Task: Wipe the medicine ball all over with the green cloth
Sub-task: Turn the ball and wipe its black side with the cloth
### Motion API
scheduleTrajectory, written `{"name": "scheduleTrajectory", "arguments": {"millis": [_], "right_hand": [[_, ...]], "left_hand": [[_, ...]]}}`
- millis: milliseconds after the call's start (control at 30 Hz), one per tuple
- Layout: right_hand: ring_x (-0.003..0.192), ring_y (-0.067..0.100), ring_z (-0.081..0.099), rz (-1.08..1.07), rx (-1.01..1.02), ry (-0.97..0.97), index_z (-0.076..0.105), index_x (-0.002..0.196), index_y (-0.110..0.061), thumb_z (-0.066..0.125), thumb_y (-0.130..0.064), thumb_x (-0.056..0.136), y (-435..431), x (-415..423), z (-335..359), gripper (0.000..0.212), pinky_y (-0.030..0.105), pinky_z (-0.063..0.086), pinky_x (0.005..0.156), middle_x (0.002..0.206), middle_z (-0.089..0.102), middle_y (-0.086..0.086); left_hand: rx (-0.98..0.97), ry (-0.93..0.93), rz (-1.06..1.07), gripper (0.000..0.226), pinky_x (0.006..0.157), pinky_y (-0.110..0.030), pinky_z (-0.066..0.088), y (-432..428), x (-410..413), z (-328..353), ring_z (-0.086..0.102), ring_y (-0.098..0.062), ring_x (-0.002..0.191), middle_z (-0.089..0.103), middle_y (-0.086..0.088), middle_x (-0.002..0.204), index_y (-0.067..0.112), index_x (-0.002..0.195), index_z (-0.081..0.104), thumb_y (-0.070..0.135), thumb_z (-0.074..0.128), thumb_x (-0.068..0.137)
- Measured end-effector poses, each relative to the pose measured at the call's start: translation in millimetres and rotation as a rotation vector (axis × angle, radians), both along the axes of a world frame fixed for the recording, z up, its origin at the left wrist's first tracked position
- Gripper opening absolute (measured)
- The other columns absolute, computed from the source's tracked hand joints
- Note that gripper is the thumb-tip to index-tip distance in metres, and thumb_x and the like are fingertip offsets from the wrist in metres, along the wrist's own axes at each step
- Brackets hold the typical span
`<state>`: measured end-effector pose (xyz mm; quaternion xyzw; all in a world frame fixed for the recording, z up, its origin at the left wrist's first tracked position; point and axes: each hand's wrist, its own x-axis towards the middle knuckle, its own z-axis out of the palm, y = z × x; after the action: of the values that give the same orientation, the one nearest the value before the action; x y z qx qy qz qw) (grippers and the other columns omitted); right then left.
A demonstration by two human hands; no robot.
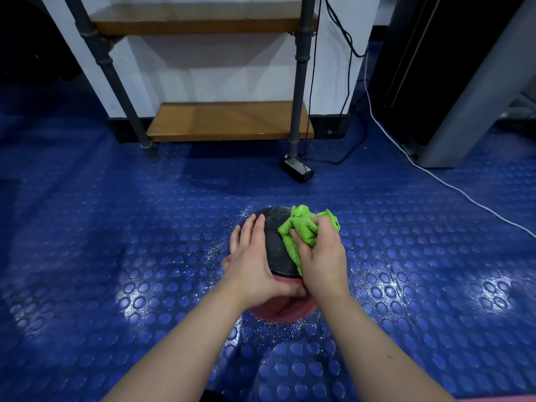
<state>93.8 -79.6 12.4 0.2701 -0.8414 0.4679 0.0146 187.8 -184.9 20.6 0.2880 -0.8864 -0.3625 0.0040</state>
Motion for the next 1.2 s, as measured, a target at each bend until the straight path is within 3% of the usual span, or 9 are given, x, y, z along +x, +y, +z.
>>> {"name": "scheduleTrajectory", "arguments": {"millis": [133, 467, 633, 767, 833, 933, 1000, 1067, 1200], "right_hand": [[0.094, 0.023, 0.055, -0.066, -0.073, -0.064, 0.049, 0.106, -0.015, 0.061, -0.030, 0.091, 0.0, -0.3, -3.2, 0.024, 0.038, 0.045, 0.080, 0.100, 0.058, 0.001], [0.082, 0.024, 0.054, -0.156, 0.013, -0.369, 0.041, 0.096, -0.013, 0.056, -0.036, 0.094, -4.7, -33.3, 12.4, 0.028, 0.032, 0.036, 0.063, 0.087, 0.057, 0.003], [0.076, 0.019, 0.051, -0.094, 0.061, -0.361, 0.040, 0.095, -0.015, 0.055, -0.037, 0.094, 3.3, -27.8, 16.9, 0.027, 0.029, 0.031, 0.054, 0.080, 0.051, -0.004], [0.084, 0.021, 0.053, -0.045, 0.024, -0.214, 0.040, 0.093, -0.020, 0.062, -0.028, 0.090, 6.8, 3.9, 17.1, 0.024, 0.029, 0.032, 0.065, 0.088, 0.056, -0.003], [0.109, 0.023, 0.054, 0.022, 0.041, -0.155, 0.047, 0.103, -0.020, 0.066, -0.024, 0.088, 9.6, 21.6, 12.6, 0.025, 0.035, 0.042, 0.088, 0.115, 0.061, 0.000], [0.140, 0.006, 0.023, 0.116, 0.073, -0.127, 0.049, 0.109, -0.016, 0.064, -0.018, 0.090, 16.1, 35.6, 5.1, 0.024, 0.034, 0.029, 0.112, 0.147, 0.041, -0.008], [0.141, 0.003, 0.019, 0.119, 0.069, -0.109, 0.048, 0.108, -0.018, 0.064, -0.015, 0.090, 19.1, 32.3, 1.8, 0.024, 0.032, 0.028, 0.113, 0.149, 0.038, -0.011], [0.139, 0.014, 0.033, 0.076, 0.065, -0.124, 0.048, 0.109, -0.019, 0.065, -0.019, 0.090, 19.2, 26.3, 2.4, 0.026, 0.038, 0.034, 0.109, 0.147, 0.043, -0.007], [0.121, 0.021, 0.050, 0.006, 0.067, -0.163, 0.049, 0.118, -0.015, 0.064, -0.025, 0.090, 15.6, 19.6, 6.5, 0.034, 0.039, 0.042, 0.100, 0.125, 0.057, 0.000]], "left_hand": [[-0.020, -0.003, -0.011, 0.158, 0.119, -0.056, 0.017, 0.9, -3.7, -0.1, -0.013, -0.013, 0.149, -0.013, 0.026, 0.157, 0.030, 0.155, -0.009, 0.077, 0.076, 0.030], [-0.057, -0.009, -0.033, 0.157, 0.120, -0.056, 0.015, 1.3, 0.4, -0.7, -0.016, -0.008, 0.147, -0.016, 0.027, 0.156, 0.031, 0.154, -0.010, 0.072, 0.084, 0.036], [-0.042, -0.024, -0.019, 0.160, 0.121, -0.055, 0.014, 0.7, 7.7, -0.8, -0.018, -0.010, 0.148, -0.018, 0.028, 0.156, 0.032, 0.154, -0.012, 0.070, 0.086, 0.033], [-0.006, -0.067, 0.063, 0.156, 0.123, -0.049, 0.009, 8.8, -3.7, 4.6, -0.018, -0.020, 0.150, -0.019, 0.021, 0.158, 0.028, 0.154, -0.015, 0.058, 0.090, 0.041], [-0.001, -0.043, 0.107, 0.135, 0.121, -0.048, 0.009, 9.9, -10.2, 3.8, -0.016, -0.024, 0.151, -0.018, 0.015, 0.161, 0.028, 0.155, -0.014, 0.046, 0.083, 0.062], [-0.006, -0.025, 0.110, 0.107, 0.121, -0.048, 0.010, 6.8, -16.0, 1.6, -0.015, -0.027, 0.151, -0.015, 0.012, 0.163, 0.028, 0.155, -0.011, 0.029, 0.066, 0.081], [-0.022, -0.051, 0.075, 0.124, 0.121, -0.048, 0.008, 6.6, -13.8, -0.4, -0.016, -0.026, 0.151, -0.017, 0.013, 0.162, 0.028, 0.155, -0.012, 0.035, 0.077, 0.070], [-0.029, -0.060, 0.074, 0.141, 0.121, -0.047, 0.006, 8.8, -9.8, -2.9, -0.017, -0.023, 0.150, -0.018, 0.014, 0.161, 0.027, 0.155, -0.013, 0.046, 0.086, 0.055], [-0.039, -0.031, 0.110, 0.148, 0.121, -0.050, 0.009, 15.3, -6.9, -5.1, -0.017, -0.022, 0.150, -0.017, 0.013, 0.161, 0.026, 0.154, -0.013, 0.054, 0.086, 0.048]]}}
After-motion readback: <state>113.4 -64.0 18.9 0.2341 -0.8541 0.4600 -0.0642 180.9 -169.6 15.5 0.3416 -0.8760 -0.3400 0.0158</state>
